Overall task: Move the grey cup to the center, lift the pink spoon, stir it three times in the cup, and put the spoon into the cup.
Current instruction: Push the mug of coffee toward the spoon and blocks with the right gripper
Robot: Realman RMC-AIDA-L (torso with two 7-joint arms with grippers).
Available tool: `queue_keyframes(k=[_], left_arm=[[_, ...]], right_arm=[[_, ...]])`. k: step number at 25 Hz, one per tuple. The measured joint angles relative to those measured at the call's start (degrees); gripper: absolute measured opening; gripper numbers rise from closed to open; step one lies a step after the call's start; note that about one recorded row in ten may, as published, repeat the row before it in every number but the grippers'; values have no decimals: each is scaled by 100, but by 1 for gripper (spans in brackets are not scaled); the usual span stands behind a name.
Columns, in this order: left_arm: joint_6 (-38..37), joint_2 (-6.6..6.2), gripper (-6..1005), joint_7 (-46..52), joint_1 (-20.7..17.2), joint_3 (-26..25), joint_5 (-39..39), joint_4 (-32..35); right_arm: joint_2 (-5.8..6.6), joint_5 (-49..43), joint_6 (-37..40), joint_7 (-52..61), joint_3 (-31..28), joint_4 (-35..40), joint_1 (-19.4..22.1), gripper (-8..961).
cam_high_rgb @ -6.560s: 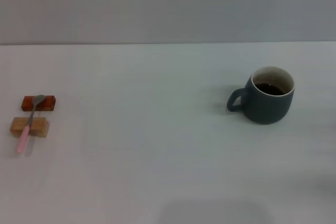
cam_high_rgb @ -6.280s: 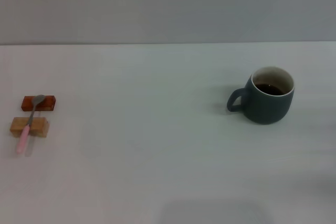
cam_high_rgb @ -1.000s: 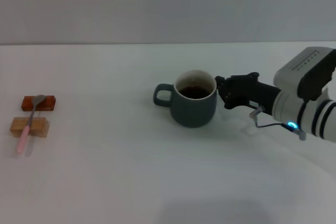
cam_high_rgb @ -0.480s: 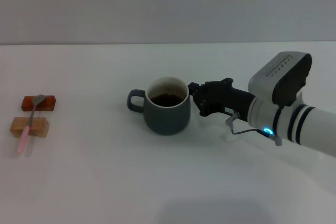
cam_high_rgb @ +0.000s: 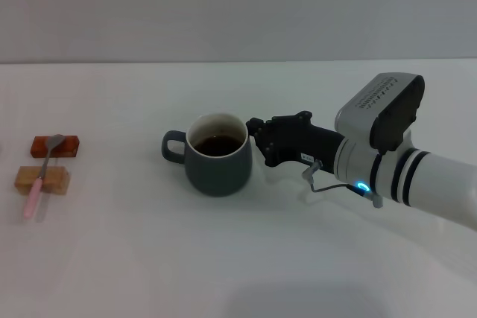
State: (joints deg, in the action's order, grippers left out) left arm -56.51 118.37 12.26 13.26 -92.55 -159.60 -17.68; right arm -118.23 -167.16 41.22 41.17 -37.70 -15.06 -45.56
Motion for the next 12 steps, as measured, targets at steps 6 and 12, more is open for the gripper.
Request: queue_keyframes(k=[6,12], left_arm=[[-15,-18,833,67,-71,0,0,-21],[-37,-39,833,230,-129,19,-2,-201]], right_arm=[[-7,0,2,62,49,19,-26,34],[-39,38,2,-344,-495,226,59,35]])
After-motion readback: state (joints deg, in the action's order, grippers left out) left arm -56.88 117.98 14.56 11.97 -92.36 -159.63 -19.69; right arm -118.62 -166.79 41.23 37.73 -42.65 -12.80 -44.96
